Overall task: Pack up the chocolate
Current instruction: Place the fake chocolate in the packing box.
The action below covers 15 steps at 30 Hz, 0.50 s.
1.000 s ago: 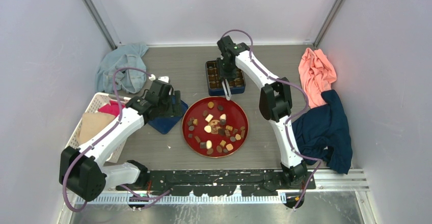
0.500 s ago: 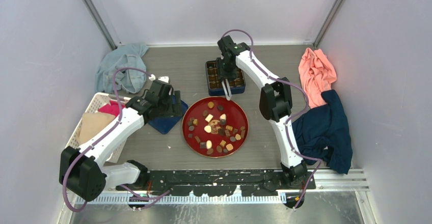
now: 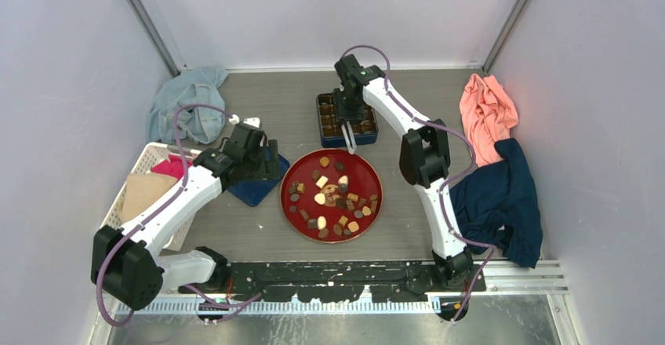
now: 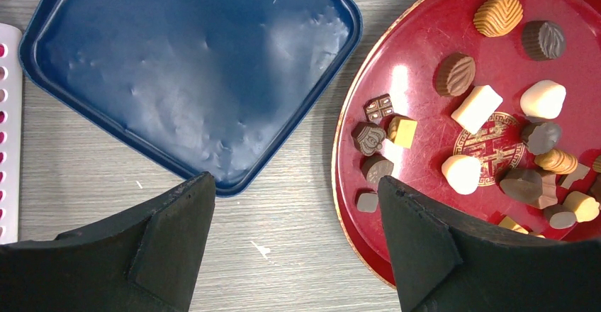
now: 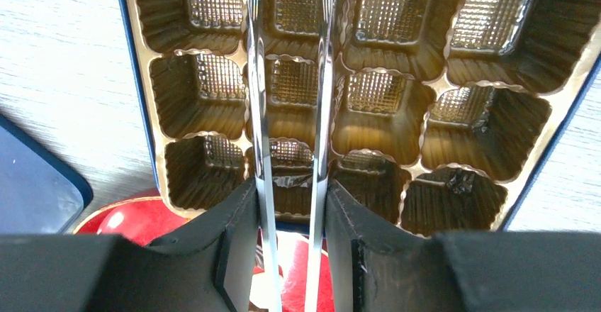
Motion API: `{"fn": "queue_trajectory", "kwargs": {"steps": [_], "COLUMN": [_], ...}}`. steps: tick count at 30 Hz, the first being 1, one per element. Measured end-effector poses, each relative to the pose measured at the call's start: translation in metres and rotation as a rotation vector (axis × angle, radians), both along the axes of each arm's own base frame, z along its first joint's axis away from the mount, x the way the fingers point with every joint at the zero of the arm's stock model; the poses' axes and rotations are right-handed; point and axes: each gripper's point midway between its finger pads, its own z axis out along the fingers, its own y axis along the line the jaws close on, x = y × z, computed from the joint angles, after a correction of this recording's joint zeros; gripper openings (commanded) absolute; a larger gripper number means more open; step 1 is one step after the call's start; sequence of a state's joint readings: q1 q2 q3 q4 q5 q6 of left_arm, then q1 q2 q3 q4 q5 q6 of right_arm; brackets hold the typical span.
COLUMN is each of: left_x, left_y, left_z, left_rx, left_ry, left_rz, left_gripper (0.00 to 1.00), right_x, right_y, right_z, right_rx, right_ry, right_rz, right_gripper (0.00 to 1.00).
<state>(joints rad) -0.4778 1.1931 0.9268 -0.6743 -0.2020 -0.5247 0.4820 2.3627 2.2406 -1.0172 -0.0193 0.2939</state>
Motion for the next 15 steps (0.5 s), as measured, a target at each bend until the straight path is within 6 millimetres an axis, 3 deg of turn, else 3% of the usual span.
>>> {"fn": "queue_trajectory", "kwargs": {"steps": [4,9,13,15], "left_x": [0.000,0.000,0.000,0.000], "left_y": [0.000,-0.001,-0.001,-0.001], "left_z": [0.000,0.000,0.000,0.000], "left_rx": [-0.001,-0.005,-0.011,-0.013], "left_ry": [0.000,0.001,0.002,0.003], "left_rz": [0.000,0.005,0.010,0.011], "left_gripper": [0.85,0.85,0.85,0.85], "right_x": [-0.003,-0.023,-0.064,-0.096], "right_y": [-0.002,-0.011,-0.028,-0.039], "right_z": [0.013,0.056,0.093,0.103], "right_rx": [0.007,0.039,0.072,0.076], "right_ry": [-0.019,-0.070,-0.106,-0.106], "right_rz": [-0.001,0.001,0.004,0.009], "right_gripper": [0.27,0.24,0.24,0.24]}}
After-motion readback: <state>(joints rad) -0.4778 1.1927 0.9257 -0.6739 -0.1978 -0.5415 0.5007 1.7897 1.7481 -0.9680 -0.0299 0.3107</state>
